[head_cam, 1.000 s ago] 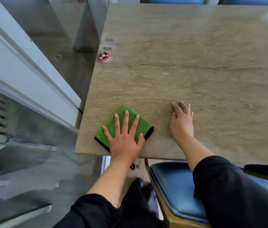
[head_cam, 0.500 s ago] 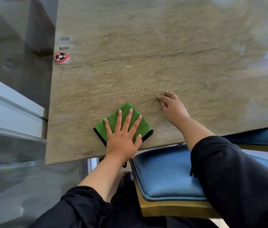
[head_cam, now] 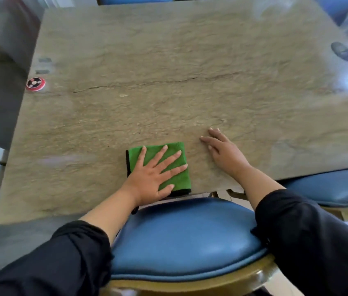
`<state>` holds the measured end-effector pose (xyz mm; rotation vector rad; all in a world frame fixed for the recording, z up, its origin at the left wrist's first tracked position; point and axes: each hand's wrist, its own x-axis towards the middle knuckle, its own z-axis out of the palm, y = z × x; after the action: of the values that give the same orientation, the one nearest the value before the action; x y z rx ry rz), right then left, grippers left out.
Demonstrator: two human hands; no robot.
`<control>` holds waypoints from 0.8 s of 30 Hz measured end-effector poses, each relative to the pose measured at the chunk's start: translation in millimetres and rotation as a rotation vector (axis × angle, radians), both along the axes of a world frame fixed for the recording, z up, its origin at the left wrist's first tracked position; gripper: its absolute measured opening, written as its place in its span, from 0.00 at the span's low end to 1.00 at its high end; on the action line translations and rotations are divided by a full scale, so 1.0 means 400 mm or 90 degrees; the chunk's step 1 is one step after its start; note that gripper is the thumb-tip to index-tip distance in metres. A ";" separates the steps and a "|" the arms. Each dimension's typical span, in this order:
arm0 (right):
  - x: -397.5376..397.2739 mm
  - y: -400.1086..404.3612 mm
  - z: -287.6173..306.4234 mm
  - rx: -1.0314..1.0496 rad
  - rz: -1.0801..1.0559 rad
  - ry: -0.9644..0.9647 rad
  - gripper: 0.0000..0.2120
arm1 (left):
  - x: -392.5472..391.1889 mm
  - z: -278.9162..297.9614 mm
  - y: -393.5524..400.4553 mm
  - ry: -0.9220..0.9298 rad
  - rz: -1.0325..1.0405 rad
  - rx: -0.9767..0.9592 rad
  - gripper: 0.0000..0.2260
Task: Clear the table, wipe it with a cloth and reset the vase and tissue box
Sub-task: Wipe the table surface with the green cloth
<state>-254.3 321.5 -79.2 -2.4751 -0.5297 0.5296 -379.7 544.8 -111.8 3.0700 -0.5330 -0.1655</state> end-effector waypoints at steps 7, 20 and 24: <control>0.030 -0.036 0.009 -0.001 -0.188 0.020 0.18 | 0.015 0.008 -0.101 0.000 -0.010 0.020 0.27; 0.071 -0.153 -0.013 0.087 -0.408 -0.037 0.17 | 0.167 0.001 -0.297 0.016 -0.131 -0.012 0.27; 0.069 -0.173 -0.020 0.057 -0.464 -0.011 0.18 | 0.166 -0.006 -0.203 0.000 -0.303 -0.019 0.27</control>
<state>-226.7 252.3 -87.1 -2.3636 0.3430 0.1789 -313.5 463.7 -114.1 2.8542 -1.2430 -0.1608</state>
